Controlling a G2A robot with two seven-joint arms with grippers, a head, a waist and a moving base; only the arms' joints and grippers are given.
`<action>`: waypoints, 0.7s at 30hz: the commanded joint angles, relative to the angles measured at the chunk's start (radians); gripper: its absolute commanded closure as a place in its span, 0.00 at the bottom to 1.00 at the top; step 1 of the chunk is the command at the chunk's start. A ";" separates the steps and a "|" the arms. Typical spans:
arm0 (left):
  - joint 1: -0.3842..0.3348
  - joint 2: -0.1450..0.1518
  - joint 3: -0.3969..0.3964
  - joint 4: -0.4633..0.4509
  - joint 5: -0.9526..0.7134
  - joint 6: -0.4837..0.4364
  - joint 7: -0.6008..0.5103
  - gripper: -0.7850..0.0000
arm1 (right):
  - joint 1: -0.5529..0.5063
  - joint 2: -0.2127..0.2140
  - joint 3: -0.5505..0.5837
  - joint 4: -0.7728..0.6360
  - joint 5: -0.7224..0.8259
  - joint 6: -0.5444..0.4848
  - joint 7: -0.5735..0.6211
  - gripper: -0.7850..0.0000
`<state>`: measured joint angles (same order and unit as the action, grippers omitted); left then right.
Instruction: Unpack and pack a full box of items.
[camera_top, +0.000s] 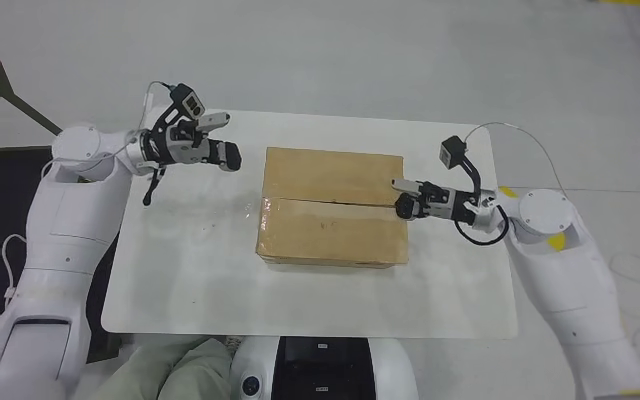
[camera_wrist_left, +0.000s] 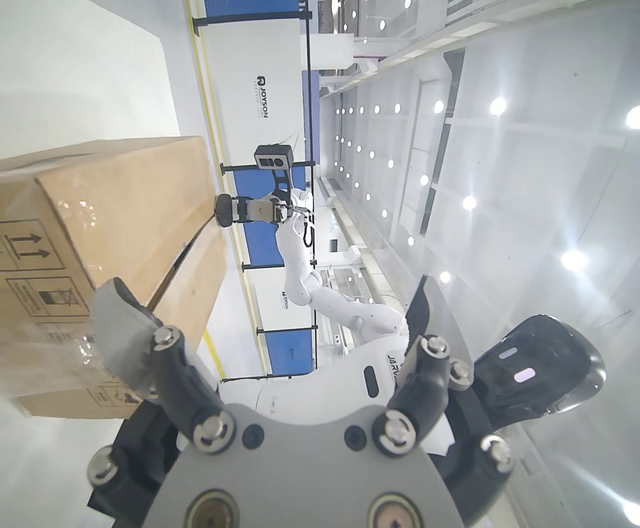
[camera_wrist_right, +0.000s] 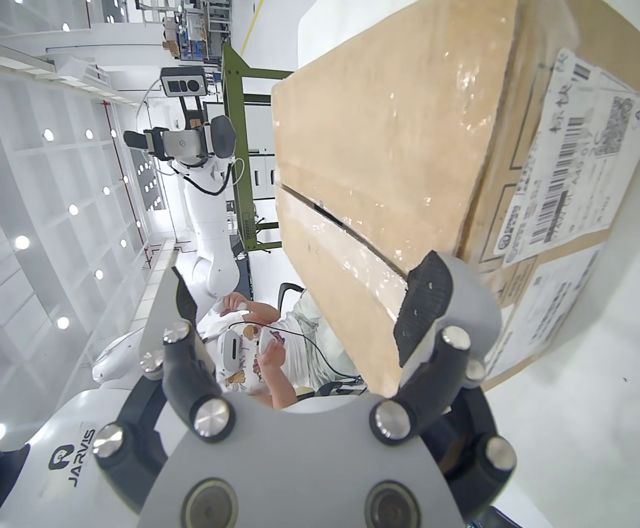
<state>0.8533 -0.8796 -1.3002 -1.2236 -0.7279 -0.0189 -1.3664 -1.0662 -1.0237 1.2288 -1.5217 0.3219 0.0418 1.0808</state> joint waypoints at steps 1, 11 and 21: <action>0.015 0.003 -0.012 -0.012 -0.001 0.013 0.011 0.00 | 0.007 -0.001 -0.005 0.008 -0.002 0.004 -0.001 0.00; 0.015 0.003 -0.012 -0.012 -0.001 0.013 0.011 0.00 | 0.017 -0.002 -0.013 0.024 0.000 0.007 -0.004 0.00; 0.066 -0.005 -0.036 -0.031 -0.092 0.012 0.147 0.00 | 0.017 -0.002 -0.013 0.024 0.000 0.007 -0.004 0.00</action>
<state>0.9080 -0.8831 -1.3300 -1.2586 -0.7982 -0.0079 -1.2582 -1.0495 -1.0253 1.2163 -1.4980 0.3223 0.0490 1.0768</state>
